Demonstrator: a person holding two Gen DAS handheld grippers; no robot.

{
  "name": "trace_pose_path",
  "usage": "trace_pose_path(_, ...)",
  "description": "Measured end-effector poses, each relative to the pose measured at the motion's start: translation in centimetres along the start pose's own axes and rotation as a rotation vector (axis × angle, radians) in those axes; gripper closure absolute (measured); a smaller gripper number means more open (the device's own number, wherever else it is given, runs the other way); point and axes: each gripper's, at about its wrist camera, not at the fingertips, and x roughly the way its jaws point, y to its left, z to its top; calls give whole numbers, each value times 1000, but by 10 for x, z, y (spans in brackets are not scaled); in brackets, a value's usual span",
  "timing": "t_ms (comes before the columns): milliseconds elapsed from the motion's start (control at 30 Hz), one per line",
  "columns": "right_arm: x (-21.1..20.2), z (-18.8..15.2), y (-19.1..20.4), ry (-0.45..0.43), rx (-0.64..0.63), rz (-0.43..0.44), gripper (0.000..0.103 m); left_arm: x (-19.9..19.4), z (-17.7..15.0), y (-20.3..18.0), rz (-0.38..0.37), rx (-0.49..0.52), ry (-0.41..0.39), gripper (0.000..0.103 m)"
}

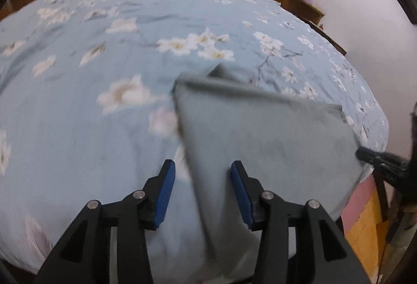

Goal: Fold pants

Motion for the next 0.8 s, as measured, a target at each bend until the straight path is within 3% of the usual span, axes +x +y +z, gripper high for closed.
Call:
trace_pose_path(100,-12,-1,8,-18,12,-22,87,-8,-15,8,-27,-43,-5,55)
trace_pose_path(267,-32,-3,34,-90,46,-72,67,-22,-26,4,-13,-42,-11,55)
trace_pose_path(467,-14,-10,71,-69,43,54,66,-23,-33,-1,-41,-54,0,51)
trace_pose_path(600,21,-23,86,-24,27,16,65,-17,-34,-2,-50,-45,10,45)
trace_pose_path(800,24,-34,90,-90,7,-5,63,-7,-33,-3,-71,-53,0,39)
